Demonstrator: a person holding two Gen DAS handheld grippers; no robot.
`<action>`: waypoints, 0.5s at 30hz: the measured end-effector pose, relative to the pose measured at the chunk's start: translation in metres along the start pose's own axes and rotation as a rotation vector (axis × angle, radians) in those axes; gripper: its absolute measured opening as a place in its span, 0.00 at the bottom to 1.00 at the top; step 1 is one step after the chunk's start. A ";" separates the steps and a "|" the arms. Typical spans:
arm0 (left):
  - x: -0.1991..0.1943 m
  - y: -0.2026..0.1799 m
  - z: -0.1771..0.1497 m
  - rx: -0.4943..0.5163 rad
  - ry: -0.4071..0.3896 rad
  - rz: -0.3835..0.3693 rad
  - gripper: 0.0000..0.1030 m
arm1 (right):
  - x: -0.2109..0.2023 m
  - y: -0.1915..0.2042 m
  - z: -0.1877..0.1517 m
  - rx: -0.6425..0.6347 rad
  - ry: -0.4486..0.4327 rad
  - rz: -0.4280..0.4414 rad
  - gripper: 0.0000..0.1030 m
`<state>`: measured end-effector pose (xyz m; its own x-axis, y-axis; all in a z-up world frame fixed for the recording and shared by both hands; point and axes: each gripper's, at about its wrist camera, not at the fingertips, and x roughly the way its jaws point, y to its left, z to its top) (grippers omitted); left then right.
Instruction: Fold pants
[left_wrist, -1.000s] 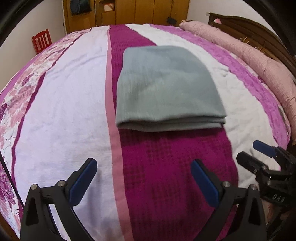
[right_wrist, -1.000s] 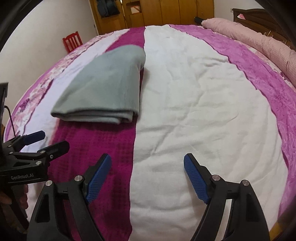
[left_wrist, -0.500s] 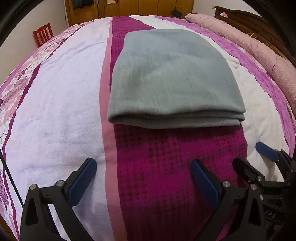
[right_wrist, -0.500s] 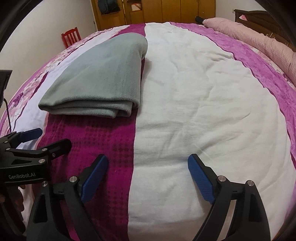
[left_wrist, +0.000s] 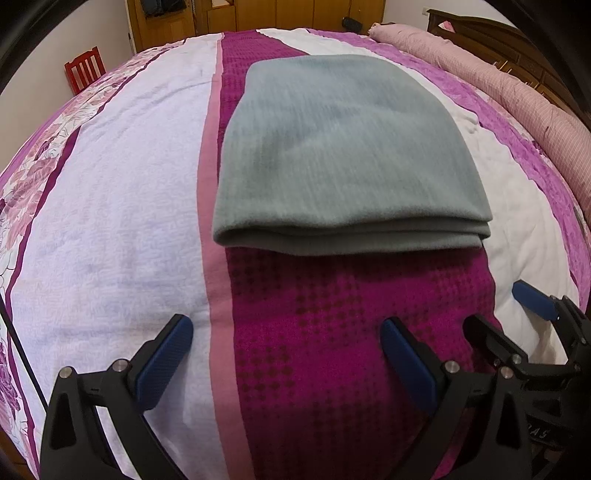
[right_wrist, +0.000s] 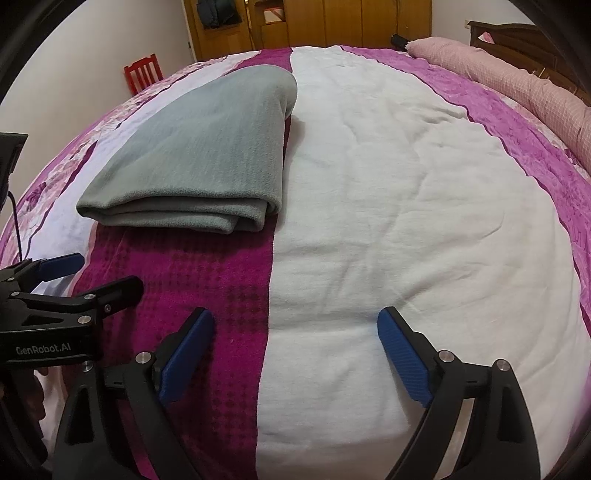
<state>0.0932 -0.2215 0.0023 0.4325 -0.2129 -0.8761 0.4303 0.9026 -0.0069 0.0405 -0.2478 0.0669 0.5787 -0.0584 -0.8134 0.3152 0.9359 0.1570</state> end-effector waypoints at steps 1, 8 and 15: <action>0.000 0.000 0.000 0.000 0.000 0.000 1.00 | 0.000 0.000 0.000 -0.001 -0.001 0.000 0.90; 0.000 0.000 0.000 0.000 0.000 -0.001 1.00 | 0.000 0.001 -0.001 -0.004 -0.005 -0.002 0.92; 0.000 0.000 0.000 -0.001 0.001 -0.001 1.00 | 0.000 0.002 -0.001 -0.005 -0.005 -0.003 0.92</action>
<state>0.0931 -0.2218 0.0024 0.4318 -0.2132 -0.8764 0.4300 0.9028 -0.0077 0.0404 -0.2457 0.0666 0.5813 -0.0634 -0.8112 0.3133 0.9375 0.1513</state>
